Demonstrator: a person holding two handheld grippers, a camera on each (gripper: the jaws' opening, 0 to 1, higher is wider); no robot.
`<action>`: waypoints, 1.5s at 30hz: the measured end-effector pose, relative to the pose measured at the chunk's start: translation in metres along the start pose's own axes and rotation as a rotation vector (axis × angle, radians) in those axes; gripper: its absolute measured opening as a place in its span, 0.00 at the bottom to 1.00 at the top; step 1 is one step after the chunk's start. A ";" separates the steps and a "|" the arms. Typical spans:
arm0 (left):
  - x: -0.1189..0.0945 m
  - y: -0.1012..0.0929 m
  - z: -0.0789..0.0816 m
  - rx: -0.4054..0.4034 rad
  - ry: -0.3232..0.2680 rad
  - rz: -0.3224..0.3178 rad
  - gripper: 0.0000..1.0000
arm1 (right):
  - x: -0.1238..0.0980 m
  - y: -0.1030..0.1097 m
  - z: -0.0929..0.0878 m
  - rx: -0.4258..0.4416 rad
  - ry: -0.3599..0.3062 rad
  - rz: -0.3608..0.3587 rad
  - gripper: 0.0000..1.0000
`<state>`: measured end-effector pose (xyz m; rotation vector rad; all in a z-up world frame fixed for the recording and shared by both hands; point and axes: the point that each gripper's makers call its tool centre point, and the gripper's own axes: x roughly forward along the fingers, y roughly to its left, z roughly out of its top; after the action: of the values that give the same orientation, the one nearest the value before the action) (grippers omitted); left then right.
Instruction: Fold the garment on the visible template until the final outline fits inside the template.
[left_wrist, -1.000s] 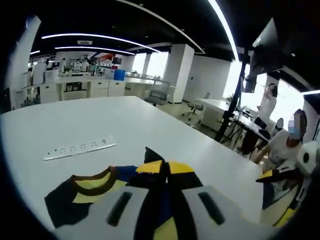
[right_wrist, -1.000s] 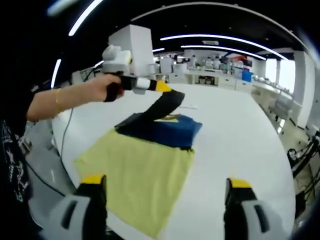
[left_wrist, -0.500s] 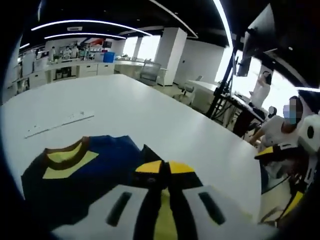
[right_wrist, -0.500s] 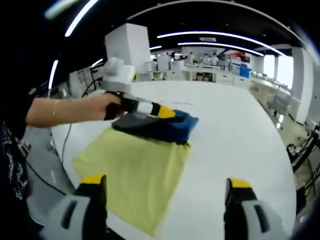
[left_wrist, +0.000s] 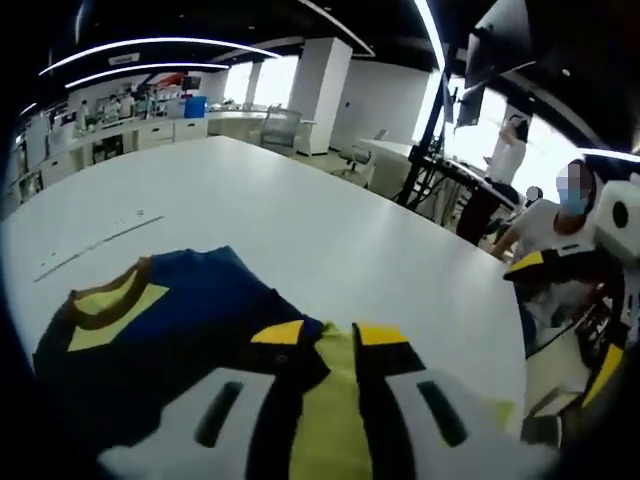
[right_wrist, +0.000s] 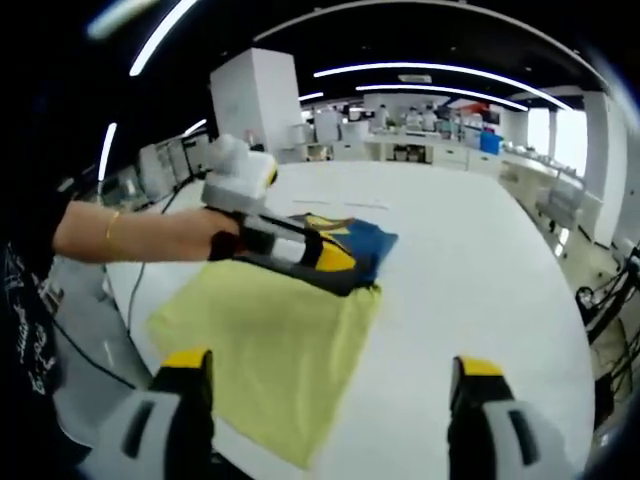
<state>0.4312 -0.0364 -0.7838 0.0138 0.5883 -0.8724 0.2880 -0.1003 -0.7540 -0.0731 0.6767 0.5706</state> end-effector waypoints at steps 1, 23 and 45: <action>-0.002 0.001 0.001 0.004 -0.005 0.000 0.37 | 0.001 0.001 0.000 -0.006 0.004 0.009 1.00; -0.107 0.062 -0.022 0.006 -0.087 0.027 0.99 | 0.014 0.038 0.002 -0.200 0.087 0.219 1.00; -0.204 0.041 -0.078 0.058 -0.017 -0.015 0.96 | 0.022 0.065 -0.028 -0.428 0.224 0.369 0.94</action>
<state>0.3219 0.1554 -0.7582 0.0544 0.5480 -0.9033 0.2523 -0.0420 -0.7822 -0.4234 0.7813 1.0691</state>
